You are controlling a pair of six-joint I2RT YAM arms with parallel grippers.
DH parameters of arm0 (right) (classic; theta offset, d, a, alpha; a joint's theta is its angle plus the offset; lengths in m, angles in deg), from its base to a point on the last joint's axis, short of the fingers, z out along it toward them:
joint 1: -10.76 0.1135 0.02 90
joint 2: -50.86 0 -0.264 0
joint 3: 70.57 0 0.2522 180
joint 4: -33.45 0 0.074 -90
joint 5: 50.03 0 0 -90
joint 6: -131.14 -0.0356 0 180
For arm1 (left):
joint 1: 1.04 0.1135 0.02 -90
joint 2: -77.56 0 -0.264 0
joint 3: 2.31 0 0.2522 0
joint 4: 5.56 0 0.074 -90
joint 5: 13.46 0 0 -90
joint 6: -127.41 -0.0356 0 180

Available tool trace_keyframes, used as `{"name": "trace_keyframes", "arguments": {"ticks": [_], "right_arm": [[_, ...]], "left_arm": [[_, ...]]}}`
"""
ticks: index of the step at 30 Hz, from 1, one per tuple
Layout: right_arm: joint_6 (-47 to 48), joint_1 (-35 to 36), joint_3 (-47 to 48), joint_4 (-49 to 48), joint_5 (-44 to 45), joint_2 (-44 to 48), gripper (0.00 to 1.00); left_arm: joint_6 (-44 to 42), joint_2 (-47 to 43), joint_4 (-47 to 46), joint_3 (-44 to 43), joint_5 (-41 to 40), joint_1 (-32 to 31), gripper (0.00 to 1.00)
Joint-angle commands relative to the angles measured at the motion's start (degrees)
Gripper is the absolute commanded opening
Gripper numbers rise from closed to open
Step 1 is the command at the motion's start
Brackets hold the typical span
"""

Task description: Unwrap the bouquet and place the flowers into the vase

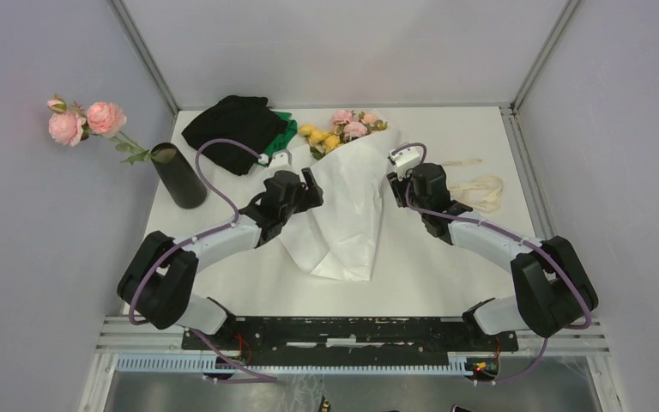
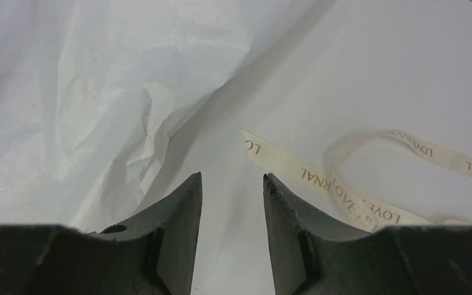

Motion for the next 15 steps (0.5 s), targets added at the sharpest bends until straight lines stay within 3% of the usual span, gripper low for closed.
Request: {"name": "trace_keyframes", "arguments": {"ticks": [1,4,8,15], "right_arm": [[0.6,0.1,2.0,-0.5,1.1,0.6,0.48],[0.6,0.1,2.4,-0.3,0.5,0.5,0.48],[1.2,0.1,2.3,-0.2,1.0,0.6,0.48],[1.1,0.1,1.9,0.0,2.1,1.1,0.48]], "left_arm": [[7.5,0.5,-14.7,8.7,7.5,0.5,0.84],[9.5,2.4,-21.4,10.6,10.3,0.5,0.84],[8.6,5.1,-23.8,9.1,11.8,0.6,0.82],[5.8,8.8,-24.8,4.5,15.5,0.0,0.59]]}}
